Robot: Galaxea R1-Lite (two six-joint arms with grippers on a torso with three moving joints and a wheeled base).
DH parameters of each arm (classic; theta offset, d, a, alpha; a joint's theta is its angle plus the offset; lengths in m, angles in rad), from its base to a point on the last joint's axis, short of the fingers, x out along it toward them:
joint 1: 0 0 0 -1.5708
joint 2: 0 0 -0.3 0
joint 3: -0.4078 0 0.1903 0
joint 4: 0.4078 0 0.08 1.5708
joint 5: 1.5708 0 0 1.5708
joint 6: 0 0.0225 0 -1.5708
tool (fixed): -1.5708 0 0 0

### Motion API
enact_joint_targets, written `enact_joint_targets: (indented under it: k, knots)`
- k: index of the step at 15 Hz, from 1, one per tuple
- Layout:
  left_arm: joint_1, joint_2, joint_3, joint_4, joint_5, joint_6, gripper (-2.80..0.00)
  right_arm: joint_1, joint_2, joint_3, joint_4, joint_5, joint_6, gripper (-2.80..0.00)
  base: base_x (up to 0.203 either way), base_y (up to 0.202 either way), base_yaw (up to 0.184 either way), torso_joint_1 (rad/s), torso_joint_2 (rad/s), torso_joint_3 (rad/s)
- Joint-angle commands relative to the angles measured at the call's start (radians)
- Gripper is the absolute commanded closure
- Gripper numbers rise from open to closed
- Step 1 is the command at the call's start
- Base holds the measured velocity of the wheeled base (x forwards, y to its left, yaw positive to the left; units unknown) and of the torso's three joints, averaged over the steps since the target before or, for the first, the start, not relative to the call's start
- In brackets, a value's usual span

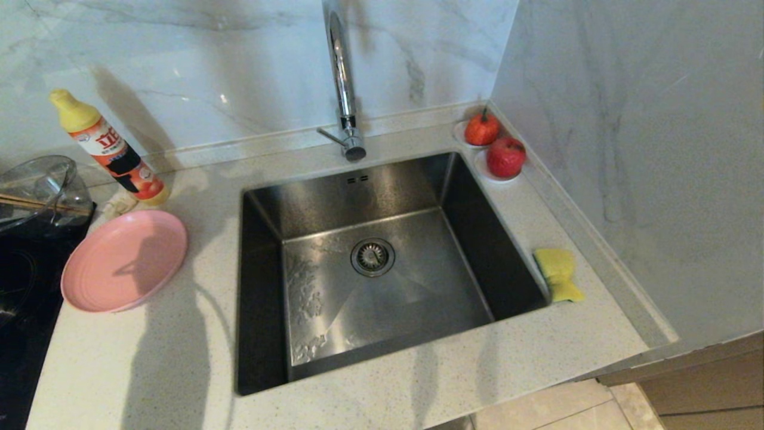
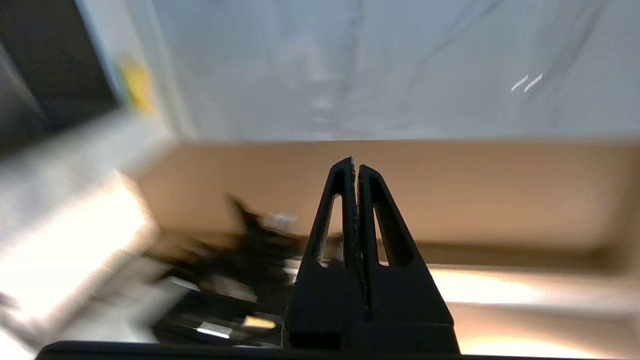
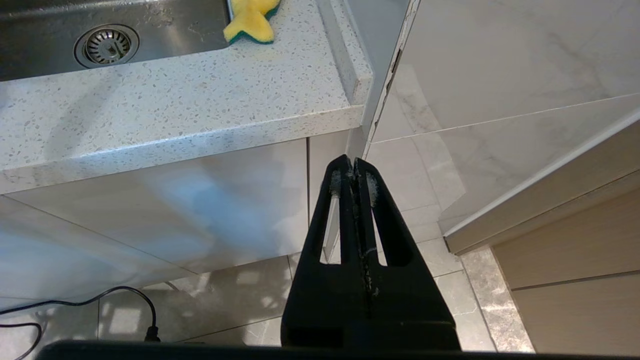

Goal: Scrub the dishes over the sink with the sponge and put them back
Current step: Place the bowl on the plate

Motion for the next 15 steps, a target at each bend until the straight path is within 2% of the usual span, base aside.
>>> enact_joint_targets:
  k: [1,2,6,10,11,13,14,15]
  knots:
    - [0.01,-0.005,0.021,-0.013,-0.008,0.268,0.0,0.0,0.002,0.0,-0.001,0.001,0.0,0.0,0.0,0.0,0.0,0.0,0.0,0.0]
    - [0.017,-0.005,0.029,-0.016,-0.008,0.376,0.0,0.0,0.002,0.0,-0.001,0.0,0.0,0.0,0.0,0.0,0.0,0.0,0.0,0.0]
    - [0.026,-0.001,0.044,-0.043,-0.008,0.728,0.0,0.0,0.002,0.0,-0.001,0.0,0.0,0.0,0.0,0.0,0.0,0.0,0.0,0.0]
    - [0.026,0.003,0.082,-0.05,-0.008,1.299,0.0,0.0,0.002,0.0,-0.001,0.0,0.0,0.0,0.0,0.0,0.0,0.0,0.0,0.0]
    - [0.021,0.002,0.103,-0.05,-0.008,1.388,0.0,0.0,0.002,0.0,-0.001,-0.001,0.0,0.0,0.0,0.0,0.0,0.0,0.0,0.0]
    - [-0.012,0.004,0.116,-0.045,0.003,1.402,0.0,0.0,0.002,0.0,0.001,-0.001,0.0,0.0,0.0,0.0,0.0,0.0,0.0,0.0]
    - [-0.028,0.004,0.118,-0.034,0.081,1.398,0.0,0.0,0.002,0.0,-0.001,0.001,0.0,0.0,0.0,0.0,0.0,0.0,0.0,0.0]
    - [-0.041,0.004,0.118,0.023,0.169,1.388,0.0,0.0,0.002,0.0,-0.001,-0.001,0.001,0.0,0.0,0.0,0.0,0.0,0.0,0.0]
